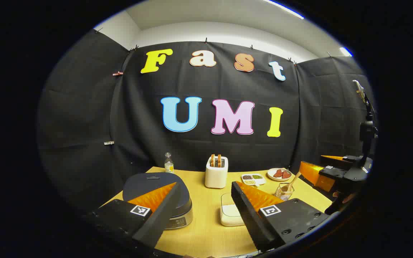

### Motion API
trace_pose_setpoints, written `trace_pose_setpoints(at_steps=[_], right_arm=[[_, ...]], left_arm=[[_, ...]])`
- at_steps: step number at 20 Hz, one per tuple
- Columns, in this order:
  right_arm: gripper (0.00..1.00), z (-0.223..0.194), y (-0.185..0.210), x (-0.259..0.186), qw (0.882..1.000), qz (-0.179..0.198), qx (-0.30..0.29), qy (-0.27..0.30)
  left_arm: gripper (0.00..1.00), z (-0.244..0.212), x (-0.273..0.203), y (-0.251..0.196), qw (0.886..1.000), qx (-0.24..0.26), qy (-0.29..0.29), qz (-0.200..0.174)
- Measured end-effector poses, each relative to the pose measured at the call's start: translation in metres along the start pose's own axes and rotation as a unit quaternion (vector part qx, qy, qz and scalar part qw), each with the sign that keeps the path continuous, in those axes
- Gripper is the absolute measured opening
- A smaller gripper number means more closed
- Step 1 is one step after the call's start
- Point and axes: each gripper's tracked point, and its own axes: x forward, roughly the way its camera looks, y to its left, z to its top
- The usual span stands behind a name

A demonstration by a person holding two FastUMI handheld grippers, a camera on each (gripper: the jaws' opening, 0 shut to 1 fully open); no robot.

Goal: Close the left gripper, press the button to open the rice cooker; take a wooden spoon from the chopstick holder with the right hand, scoop a spoonful of rice and pour it into the rice cooker, then put the wooden spoon back into the chopstick holder.

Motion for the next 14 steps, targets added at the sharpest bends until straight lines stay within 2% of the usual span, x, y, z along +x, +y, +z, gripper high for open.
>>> trace_pose_setpoints(at_steps=[6, 14], right_arm=[[0.99, 0.006, -0.007, -0.002, 1.0, -0.014, 0.003, -0.013], [0.99, 0.012, -0.026, -0.011, 0.998, -0.059, 0.013, -0.024]], left_arm=[[0.95, 0.006, 0.005, 0.003, 1.0, 0.002, -0.013, -0.004], [0.95, 0.002, 0.027, 0.013, 1.0, -0.006, -0.005, -0.021]])
